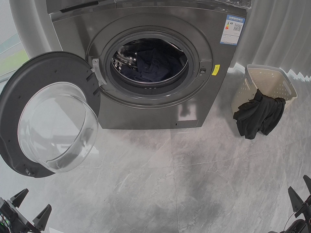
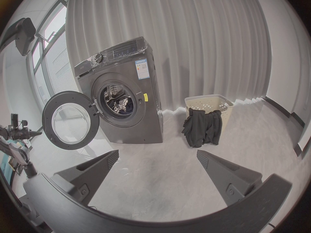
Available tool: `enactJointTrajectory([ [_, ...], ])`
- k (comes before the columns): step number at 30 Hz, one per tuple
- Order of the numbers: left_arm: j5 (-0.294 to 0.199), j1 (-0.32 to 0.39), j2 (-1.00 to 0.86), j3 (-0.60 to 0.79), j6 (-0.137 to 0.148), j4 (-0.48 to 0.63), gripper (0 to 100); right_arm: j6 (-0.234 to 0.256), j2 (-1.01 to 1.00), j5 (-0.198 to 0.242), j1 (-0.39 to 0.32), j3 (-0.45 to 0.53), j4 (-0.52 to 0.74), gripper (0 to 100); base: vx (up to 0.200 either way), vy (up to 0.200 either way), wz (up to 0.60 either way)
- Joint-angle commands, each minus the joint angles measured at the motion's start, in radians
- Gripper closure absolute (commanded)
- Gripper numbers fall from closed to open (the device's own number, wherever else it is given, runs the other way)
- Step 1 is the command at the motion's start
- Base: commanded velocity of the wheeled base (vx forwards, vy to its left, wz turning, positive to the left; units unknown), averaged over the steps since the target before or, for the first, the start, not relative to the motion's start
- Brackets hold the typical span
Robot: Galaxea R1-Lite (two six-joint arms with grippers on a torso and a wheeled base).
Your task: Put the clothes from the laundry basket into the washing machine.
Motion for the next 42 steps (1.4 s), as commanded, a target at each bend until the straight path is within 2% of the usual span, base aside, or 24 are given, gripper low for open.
enactJointTrajectory([
  [1,-0.088,0.133,-0.235,0.014,-0.015,0.131,0,0.012,-0.137,-0.008,-0.056,0.036,0.063,0,0.0,0.0,0.0],
  [4,-0.085,0.142,-0.233,0.017,-0.021,0.116,0,0.018,-0.138,-0.024,-0.058,0.036,0.094,0,0.0,0.0,0.0],
  [5,-0.085,0.168,-0.232,0.017,-0.006,0.116,0,0.023,-0.137,-0.102,-0.061,0.036,0.1,0,0.0,0.0,0.0],
  [7,-0.096,0.228,-0.235,0.017,0.035,0.116,0,0.012,-0.135,-0.171,-0.067,0.036,0.101,0,0.0,0.0,0.0],
  [8,-0.097,0.261,-0.241,0.017,0.058,0.116,0,0.008,-0.135,-0.174,-0.078,0.036,0.101,0,0.0,0.0,0.0],
  [9,-0.105,0.291,-0.249,0.016,0.061,0.121,0,0.006,-0.135,-0.172,-0.09,0.036,0.101,0,0.0,0.0,0.0],
  [11,-0.163,0.343,-0.283,0.017,0.051,0.119,0,0.006,-0.135,-0.172,-0.094,0.036,0.1,0,0.0,0.0,0.0],
  [13,-0.19,0.346,-0.286,0.017,0.049,0.118,0,0.009,-0.135,-0.171,-0.096,0.036,0.1,0,0.0,0.0,0.0],
  [15,-0.16,0.344,-0.284,0.016,0.054,0.125,0,0.02,-0.135,-0.185,-0.097,0.036,0.103,0,0.0,0.0,0.0],
  [17,-0.102,0.34,-0.296,0.017,0.075,0.16,0,0.028,-0.135,-0.203,-0.097,0.036,0.103,0,0.0,0.0,0.0],
  [19,-0.085,0.326,-0.307,0.003,0.075,0.225,0,0.029,-0.134,-0.226,-0.099,0.036,0.101,0,0.0,0.0,0.0],
  [20,-0.091,0.321,-0.316,0.003,0.089,0.228,0,0.028,-0.134,-0.223,-0.099,0.036,0.101,0,0.0,0.0,0.0],
  [23,-0.114,0.321,-0.322,0.016,0.094,0.188,0,0.017,-0.134,-0.202,-0.107,0.036,0.101,0,0.0,0.0,0.0],
  [25,-0.114,0.323,-0.322,0.016,0.094,0.185,0,0.009,-0.14,-0.2,-0.159,0.036,0.101,0,0.0,0.0,0.0],
  [26,-0.116,0.321,-0.321,0.016,0.092,0.187,0,-0.005,-0.163,-0.182,-0.219,0.034,0.109,0,0.0,0.0,0.0],
  [27,-0.116,0.321,-0.321,0.016,0.092,0.185,0,-0.006,-0.167,-0.177,-0.228,0.034,0.109,0,0.0,0.0,0.0],
  [28,-0.116,0.321,-0.321,0.016,0.091,0.185,0,-0.028,-0.2,-0.093,-0.265,0.036,0.103,0,0.0,0.0,0.0],
  [30,-0.116,0.321,-0.321,0.016,0.092,0.185,0,-0.038,-0.216,-0.007,-0.242,0.036,0.114,0,0.0,0.0,0.0],
  [31,-0.114,0.321,-0.321,0.016,0.092,0.185,0,-0.046,-0.221,0.062,-0.239,0.036,0.115,0,0.0,0.0,0.0],
  [32,-0.116,0.321,-0.321,0.016,0.092,0.185,0,-0.04,-0.221,0.067,-0.239,0.034,0.118,0,0.0,0.0,0.0],
  [34,-0.114,0.321,-0.321,0.016,0.091,0.185,0,-0.048,-0.221,0.028,-0.237,0.031,0.126,0,0.0,-0.1,0.0],
  [38,-0.114,0.321,-0.321,0.016,0.083,0.185,0,-0.054,-0.221,0.018,-0.237,0.016,0.167,0,0.0,-0.2,0.0],
  [40,-0.113,0.321,-0.321,0.016,0.081,0.185,0,-0.055,-0.223,-0.018,-0.237,0.022,0.157,0,0.0,-0.2,0.0],
  [42,-0.113,0.321,-0.321,0.016,0.08,0.185,0,-0.055,-0.223,-0.03,-0.237,0.024,0.154,0,0.0,-0.2,0.0],
])
